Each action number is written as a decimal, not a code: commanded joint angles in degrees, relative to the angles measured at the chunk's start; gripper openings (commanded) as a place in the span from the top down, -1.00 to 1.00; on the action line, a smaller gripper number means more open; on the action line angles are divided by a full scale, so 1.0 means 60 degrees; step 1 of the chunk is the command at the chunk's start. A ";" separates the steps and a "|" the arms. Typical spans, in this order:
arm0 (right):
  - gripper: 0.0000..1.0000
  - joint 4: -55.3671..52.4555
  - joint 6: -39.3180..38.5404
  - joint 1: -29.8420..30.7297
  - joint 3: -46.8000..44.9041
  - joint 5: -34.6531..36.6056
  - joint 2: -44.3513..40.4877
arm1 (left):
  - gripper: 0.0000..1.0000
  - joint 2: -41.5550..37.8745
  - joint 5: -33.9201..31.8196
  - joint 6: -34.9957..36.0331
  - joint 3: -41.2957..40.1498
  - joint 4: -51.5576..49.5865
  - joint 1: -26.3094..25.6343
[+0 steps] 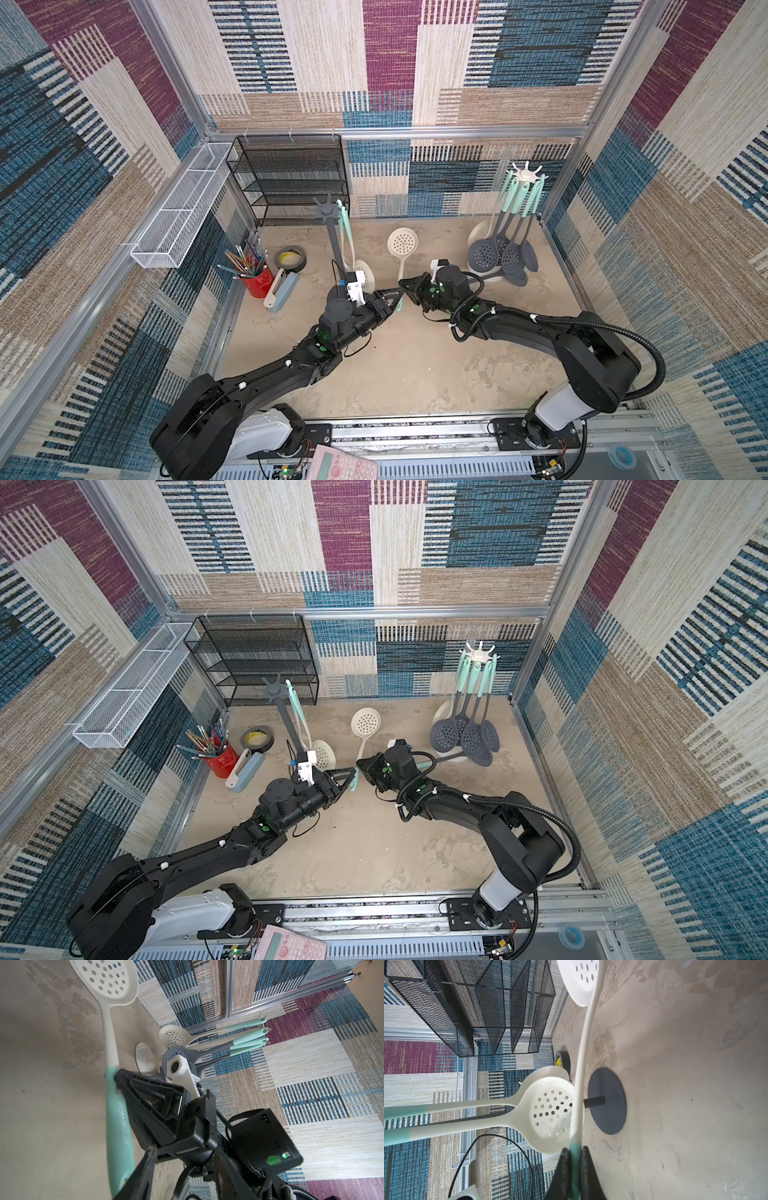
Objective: Hang the skimmer on the kitchen utensil rack
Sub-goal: Pick up the skimmer from the center of the board.
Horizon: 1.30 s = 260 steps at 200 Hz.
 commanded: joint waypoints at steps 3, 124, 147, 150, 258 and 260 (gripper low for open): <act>1.00 0.0539 -0.0003 0.0021 0.0080 -0.0156 0.0056 | 0.07 0.0060 0.0079 0.0057 0.0083 0.0412 0.0015; 1.00 0.0627 -0.0028 0.0004 0.0092 -0.0143 0.0108 | 0.13 0.0259 0.0343 0.0013 0.0263 0.0543 0.0049; 1.00 0.0716 0.0012 0.0002 0.0023 -0.0214 0.0115 | 0.15 0.0330 0.0416 0.0019 0.0316 0.0628 0.0099; 1.00 0.0716 0.0011 0.0010 0.0023 -0.0218 0.0115 | 0.15 0.0363 0.0429 0.0014 0.0308 0.0651 0.0109; 1.00 0.0698 -0.0071 -0.0030 -0.0319 0.0088 -0.0476 | 0.23 0.0278 0.0609 -0.0151 -0.0020 0.0711 0.0196; 1.00 0.0693 -0.0075 -0.0032 -0.0318 0.0088 -0.0479 | 0.23 0.0236 0.0597 -0.0127 -0.0033 0.0659 0.0191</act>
